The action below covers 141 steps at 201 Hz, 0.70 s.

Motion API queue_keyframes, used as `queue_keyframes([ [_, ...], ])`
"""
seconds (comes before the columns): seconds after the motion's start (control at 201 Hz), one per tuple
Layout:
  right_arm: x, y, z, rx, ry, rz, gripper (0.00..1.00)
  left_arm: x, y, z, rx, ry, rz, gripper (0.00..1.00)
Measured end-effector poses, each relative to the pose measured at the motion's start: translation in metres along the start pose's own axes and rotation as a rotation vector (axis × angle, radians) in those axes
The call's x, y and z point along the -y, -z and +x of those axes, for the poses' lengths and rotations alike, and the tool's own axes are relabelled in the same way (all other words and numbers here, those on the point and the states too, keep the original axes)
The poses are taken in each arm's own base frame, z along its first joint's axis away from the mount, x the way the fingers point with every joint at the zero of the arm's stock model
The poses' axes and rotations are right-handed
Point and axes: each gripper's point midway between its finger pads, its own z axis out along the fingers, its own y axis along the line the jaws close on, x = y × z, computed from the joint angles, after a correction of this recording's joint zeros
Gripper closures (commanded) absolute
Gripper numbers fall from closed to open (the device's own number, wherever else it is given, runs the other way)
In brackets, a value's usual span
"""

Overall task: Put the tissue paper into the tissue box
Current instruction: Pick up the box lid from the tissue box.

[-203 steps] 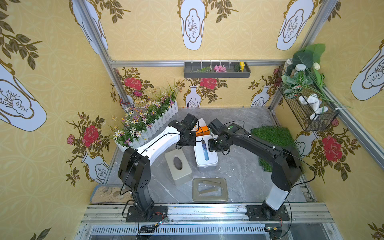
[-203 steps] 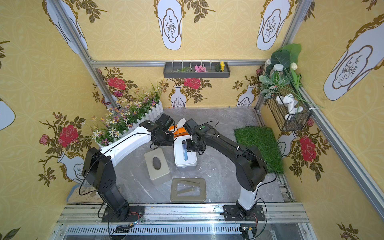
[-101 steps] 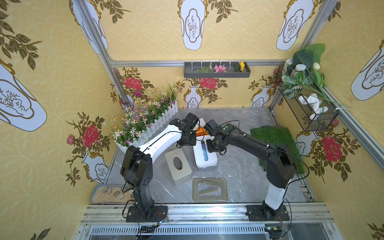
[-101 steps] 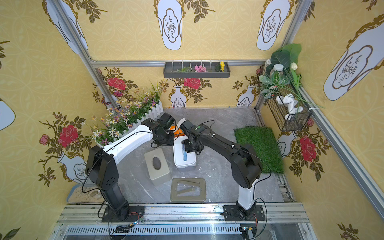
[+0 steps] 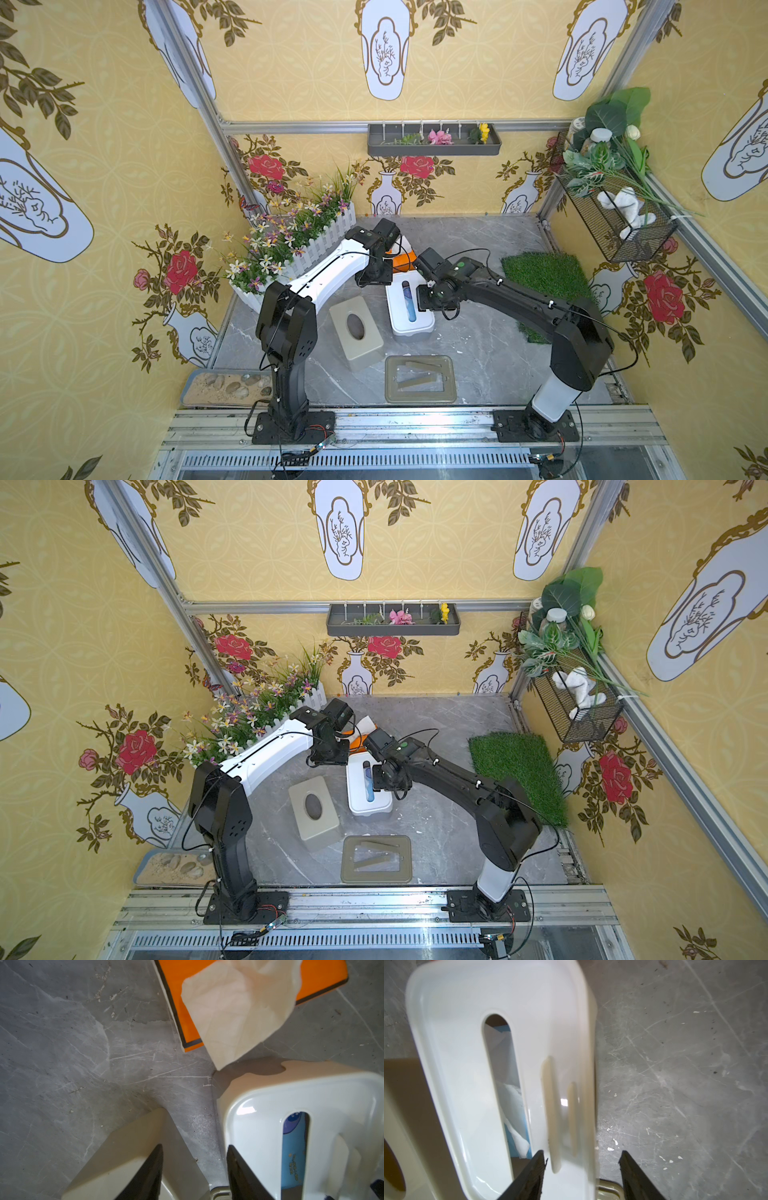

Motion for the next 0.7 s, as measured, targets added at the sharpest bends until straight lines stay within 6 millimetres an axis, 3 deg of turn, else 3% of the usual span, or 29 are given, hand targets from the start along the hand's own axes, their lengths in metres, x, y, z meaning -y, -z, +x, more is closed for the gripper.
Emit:
queue_keyframes([
  [0.174,0.019,0.019,-0.023,0.104,-0.054,-0.041,0.36,-0.002,0.004,-0.004,0.025,0.051,0.030,0.47],
  [0.353,0.037,0.006,-0.038,0.108,-0.106,-0.098,0.37,0.004,0.001,-0.009,0.035,0.075,0.050,0.48],
  [0.702,0.009,-0.002,-0.049,0.052,-0.059,-0.254,0.39,0.008,-0.006,-0.017,0.028,0.082,0.036,0.48],
])
